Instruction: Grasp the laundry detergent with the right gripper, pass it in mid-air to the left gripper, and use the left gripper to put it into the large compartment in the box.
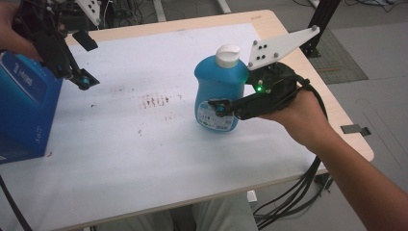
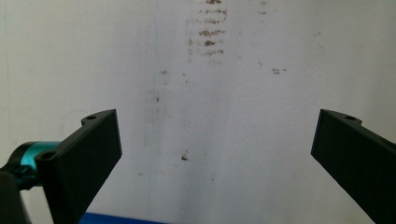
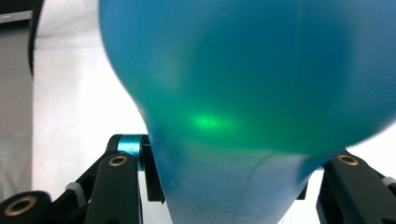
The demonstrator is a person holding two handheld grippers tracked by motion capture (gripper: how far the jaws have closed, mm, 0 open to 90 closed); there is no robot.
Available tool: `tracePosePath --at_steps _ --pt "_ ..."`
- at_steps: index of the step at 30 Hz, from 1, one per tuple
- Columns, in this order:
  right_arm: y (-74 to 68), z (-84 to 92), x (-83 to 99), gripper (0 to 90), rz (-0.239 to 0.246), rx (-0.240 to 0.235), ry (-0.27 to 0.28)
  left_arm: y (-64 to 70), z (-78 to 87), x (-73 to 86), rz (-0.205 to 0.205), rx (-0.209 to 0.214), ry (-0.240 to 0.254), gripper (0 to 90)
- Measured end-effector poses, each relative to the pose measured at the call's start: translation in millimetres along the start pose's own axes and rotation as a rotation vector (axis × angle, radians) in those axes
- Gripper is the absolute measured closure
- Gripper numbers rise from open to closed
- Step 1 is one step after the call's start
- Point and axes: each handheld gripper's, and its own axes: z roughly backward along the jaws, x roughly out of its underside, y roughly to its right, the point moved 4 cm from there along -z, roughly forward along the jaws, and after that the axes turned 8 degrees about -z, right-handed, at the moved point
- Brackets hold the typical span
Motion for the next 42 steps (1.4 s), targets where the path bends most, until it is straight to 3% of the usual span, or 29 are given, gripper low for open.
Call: tracePosePath --at_steps 14,21,31,42 --pt "-20.3 -3.3 -45.4 45.8 0.079 -0.091 -0.033 27.2 21.5 -14.9 -0.035 0.018 0.023 1.7" --pt "-26.3 -11.6 -64.2 45.8 0.105 -0.139 -0.063 46.1 31.5 -32.1 -0.082 0.046 0.015 1.7" --pt "-32.3 -28.5 -76.1 45.8 0.140 -0.196 -0.085 59.1 39.0 -46.5 -0.108 0.064 0.021 1.6" --pt "-37.3 -42.5 -83.0 45.9 0.168 -0.229 -0.097 65.3 42.3 -54.8 -0.099 0.083 0.021 1.7"
